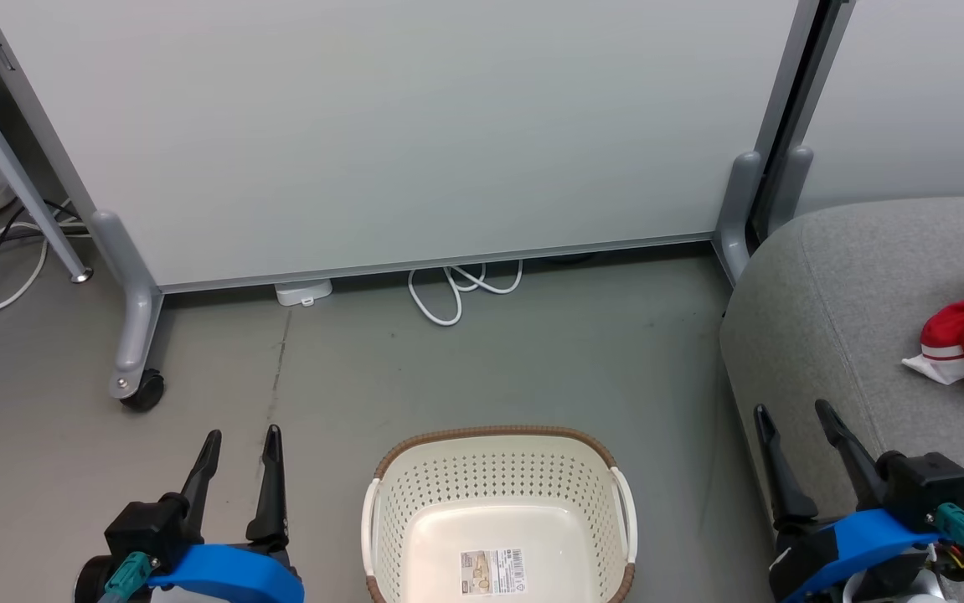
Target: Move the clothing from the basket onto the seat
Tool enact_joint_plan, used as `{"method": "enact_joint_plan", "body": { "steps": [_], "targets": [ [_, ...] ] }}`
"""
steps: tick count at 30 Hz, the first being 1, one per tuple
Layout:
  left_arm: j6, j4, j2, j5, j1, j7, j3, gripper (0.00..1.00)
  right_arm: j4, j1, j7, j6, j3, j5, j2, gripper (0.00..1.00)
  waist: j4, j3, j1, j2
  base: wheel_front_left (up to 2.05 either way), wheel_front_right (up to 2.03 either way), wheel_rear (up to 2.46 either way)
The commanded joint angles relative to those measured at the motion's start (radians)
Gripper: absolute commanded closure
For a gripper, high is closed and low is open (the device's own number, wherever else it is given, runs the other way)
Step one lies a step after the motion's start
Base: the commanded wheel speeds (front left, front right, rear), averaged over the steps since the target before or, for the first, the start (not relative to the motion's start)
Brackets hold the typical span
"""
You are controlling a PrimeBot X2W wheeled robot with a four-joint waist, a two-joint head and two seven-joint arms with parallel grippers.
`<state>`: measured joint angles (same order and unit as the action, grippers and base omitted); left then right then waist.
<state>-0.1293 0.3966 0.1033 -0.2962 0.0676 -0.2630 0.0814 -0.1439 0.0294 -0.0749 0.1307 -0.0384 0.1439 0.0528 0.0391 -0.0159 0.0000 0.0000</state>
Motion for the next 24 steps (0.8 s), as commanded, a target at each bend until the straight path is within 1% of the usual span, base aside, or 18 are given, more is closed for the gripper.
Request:
{"method": "enact_joint_plan", "body": {
  "steps": [1,6,7,13,24],
  "targets": [
    [-0.002,-0.005,0.0,0.003,-0.005,-0.003,0.0,0.0,-0.002,0.003,-0.001,0.0,0.001,0.006,-0.003,0.0,-0.001,0.0,0.0,0.0,0.0,0.0,0.0],
    [-0.002,-0.016,-0.005,-0.001,-0.012,-0.003,0.001,0.0,0.0,0.0,-0.001,0.0,0.001,0.007,-0.003,0.0,-0.003,0.003,0.0,0.0,0.0,0.0,0.0],
    [0.0,-0.012,-0.006,-0.002,-0.005,0.0,0.0,1.0,-0.001,0.0,0.001,0.0,0.0,0.007,-0.001,1.0,-0.004,0.003,0.0,0.0,0.0,0.0,0.0],
    [0.0,0.038,-0.019,-0.007,-0.048,0.008,0.0,1.0,-0.058,-0.021,0.009,0.0,-0.001,0.014,-0.002,1.0,-0.004,0.004,0.0001,0.0,0.0,0.0,0.0],
    [0.0,0.012,-0.024,-0.196,-0.035,0.063,-0.03,1.0,-0.068,-0.004,0.038,0.0,-0.014,0.225,-0.003,1.0,-0.007,0.005,0.0001,0.0,0.0,0.0,0.0]
  ]
}}
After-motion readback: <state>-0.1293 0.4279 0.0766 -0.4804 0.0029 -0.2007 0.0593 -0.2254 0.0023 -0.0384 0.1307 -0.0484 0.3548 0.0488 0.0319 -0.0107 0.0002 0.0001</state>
